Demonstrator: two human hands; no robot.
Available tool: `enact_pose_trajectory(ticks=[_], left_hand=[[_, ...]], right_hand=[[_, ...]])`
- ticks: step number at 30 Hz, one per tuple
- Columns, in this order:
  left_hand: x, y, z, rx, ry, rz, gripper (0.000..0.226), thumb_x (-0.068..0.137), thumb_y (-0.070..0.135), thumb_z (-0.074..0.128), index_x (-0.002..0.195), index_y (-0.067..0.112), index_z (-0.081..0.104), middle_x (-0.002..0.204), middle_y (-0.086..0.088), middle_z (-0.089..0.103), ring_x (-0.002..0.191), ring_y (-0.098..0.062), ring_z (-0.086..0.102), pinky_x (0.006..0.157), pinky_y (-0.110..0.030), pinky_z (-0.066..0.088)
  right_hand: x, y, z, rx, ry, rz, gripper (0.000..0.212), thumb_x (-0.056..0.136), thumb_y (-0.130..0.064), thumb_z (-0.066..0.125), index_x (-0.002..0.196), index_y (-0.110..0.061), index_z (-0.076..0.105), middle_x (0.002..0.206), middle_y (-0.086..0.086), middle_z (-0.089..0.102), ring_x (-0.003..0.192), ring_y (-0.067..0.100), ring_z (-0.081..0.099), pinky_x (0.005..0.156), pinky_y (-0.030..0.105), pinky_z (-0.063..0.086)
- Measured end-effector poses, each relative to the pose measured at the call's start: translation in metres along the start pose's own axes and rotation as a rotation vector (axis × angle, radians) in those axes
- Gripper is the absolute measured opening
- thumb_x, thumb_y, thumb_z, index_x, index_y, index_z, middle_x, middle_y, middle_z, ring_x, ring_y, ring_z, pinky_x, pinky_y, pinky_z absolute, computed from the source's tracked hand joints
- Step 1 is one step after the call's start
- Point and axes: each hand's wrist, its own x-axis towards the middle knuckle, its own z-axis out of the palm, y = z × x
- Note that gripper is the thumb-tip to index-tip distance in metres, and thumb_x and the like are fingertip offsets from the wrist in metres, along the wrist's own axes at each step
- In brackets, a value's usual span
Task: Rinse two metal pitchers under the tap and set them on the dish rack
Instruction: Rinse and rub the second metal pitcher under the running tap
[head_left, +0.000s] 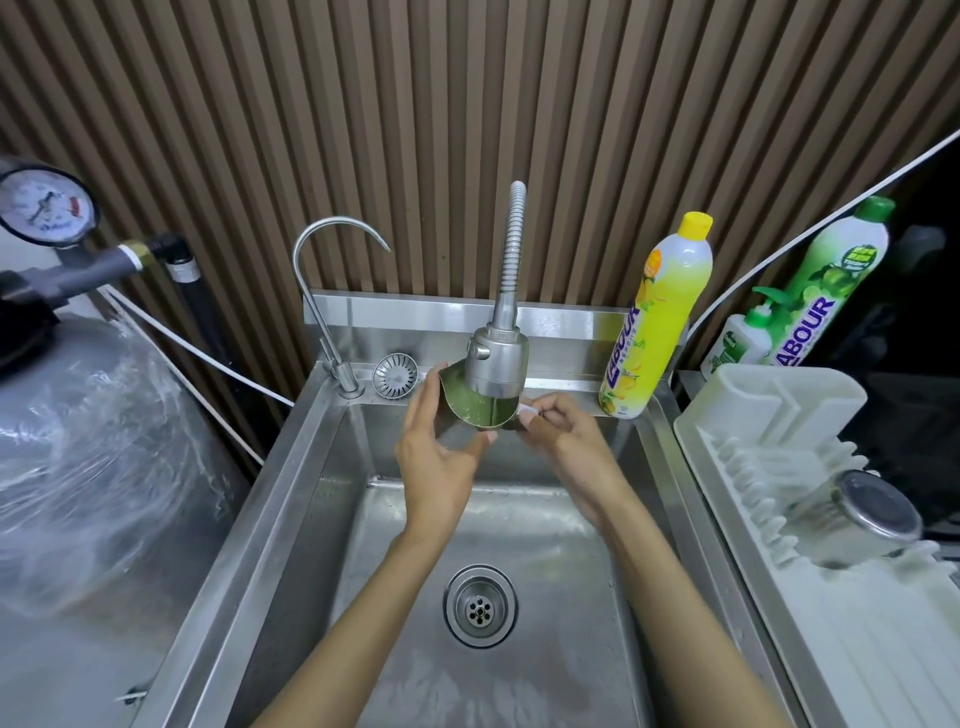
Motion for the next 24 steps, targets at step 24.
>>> enact_pose_trajectory(ticks=[24], left_hand=[[-0.007, -0.001, 0.007, -0.485, -0.286, -0.295, 0.06, 0.064, -0.011, 0.075, 0.116, 0.016, 0.059, 0.113, -0.003, 0.068, 0.105, -0.011, 0.064, 0.089, -0.017, 0.05]], right_hand=[[-0.033, -0.04, -0.008, -0.821, 0.266, -0.302, 0.014, 0.086, -0.021, 0.063, 0.076, -0.023, 0.054, 0.078, 0.002, 0.068, 0.074, 0.022, 0.061, 0.063, 0.031, 0.043]])
